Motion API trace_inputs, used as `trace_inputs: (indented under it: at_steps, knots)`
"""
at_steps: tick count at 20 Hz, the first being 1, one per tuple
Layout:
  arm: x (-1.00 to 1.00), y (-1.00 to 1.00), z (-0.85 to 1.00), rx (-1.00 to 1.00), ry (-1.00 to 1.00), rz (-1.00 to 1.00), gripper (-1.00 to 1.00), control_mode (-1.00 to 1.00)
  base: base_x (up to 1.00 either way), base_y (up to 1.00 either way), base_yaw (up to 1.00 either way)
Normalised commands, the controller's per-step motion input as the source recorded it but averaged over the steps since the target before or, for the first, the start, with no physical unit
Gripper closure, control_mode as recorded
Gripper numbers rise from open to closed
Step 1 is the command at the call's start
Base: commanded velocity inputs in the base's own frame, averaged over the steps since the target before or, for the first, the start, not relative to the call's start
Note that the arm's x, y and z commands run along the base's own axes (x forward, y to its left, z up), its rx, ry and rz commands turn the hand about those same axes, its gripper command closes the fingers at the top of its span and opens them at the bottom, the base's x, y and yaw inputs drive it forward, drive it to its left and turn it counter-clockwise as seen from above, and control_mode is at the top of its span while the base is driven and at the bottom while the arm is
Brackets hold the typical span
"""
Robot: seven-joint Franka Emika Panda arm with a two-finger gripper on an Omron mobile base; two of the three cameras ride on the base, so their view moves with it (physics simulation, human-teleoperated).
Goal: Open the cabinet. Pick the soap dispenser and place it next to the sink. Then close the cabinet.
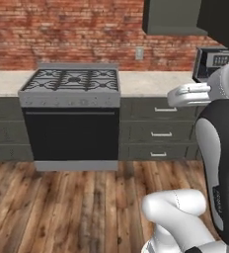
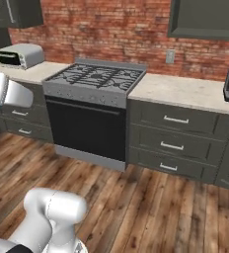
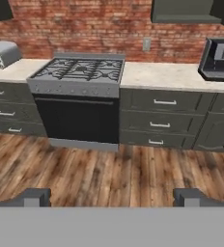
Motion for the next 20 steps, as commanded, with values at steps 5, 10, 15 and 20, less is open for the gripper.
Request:
trace_inputs:
  at_steps: [5,10,15,20]
  knots:
    - [0.0,0.0,0.0,0.0,0.0,0.0,-1.0,1.0,1.0,0.0,-0.07]
    - [0.0,0.0,0.0,0.0,0.0,0.0,-1.0,1.0,1.0,0.0,-0.15]
    - [0.0,0.0,0.0,0.0,0.0,0.0,-1.0,1.0,0.92,-0.11,-0.21]
    - [0.0,0.0,0.0,0.0,0.0,0.0,-1.0,1.0,0.54,-0.01,-0.31]
